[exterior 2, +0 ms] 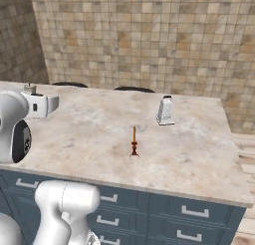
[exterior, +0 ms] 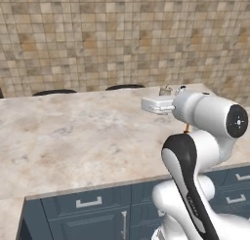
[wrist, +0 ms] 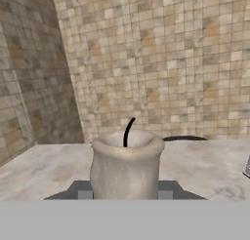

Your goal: Pick the candle and candle from the dining table and place them in the open cabinet. Close the cabinet after placing the objects.

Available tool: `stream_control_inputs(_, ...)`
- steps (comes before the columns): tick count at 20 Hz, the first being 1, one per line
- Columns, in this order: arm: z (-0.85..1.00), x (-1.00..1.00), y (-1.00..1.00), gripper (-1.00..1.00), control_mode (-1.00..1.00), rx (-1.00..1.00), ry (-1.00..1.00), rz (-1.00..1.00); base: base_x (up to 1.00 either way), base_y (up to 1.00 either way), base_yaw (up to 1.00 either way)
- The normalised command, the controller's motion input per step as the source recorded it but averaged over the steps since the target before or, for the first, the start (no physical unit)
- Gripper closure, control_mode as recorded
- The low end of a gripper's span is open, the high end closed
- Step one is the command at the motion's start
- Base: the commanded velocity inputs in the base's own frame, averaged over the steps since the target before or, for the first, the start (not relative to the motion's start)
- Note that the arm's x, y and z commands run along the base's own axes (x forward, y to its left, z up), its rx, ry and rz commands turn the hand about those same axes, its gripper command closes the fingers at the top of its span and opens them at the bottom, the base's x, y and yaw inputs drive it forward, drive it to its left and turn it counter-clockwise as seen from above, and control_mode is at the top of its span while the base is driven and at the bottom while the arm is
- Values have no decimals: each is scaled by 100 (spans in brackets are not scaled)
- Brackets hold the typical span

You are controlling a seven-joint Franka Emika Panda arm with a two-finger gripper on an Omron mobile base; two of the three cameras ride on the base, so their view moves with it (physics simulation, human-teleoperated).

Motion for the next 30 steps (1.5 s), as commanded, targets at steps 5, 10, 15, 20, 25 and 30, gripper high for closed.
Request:
stream_control_inputs(5, 0, 0, 0, 100, 100, 0, 0, 0, -54, -27, 0)
stream_control_inputs(10, 0, 0, 0, 100, 100, 0, 0, 0, -38, -30, -10)
stream_control_inputs(15, 0, 0, 0, 100, 100, 0, 0, 0, -7, -38, -54)
stream_control_inputs(20, 0, 0, 0, 100, 100, 0, 0, 0, -7, -38, -78)
stream_control_inputs(25, 0, 0, 0, 100, 100, 0, 0, 0, -3, -36, -84)
stream_control_inputs(30, 0, 0, 0, 100, 100, 0, 0, 0, 0, -34, -86)
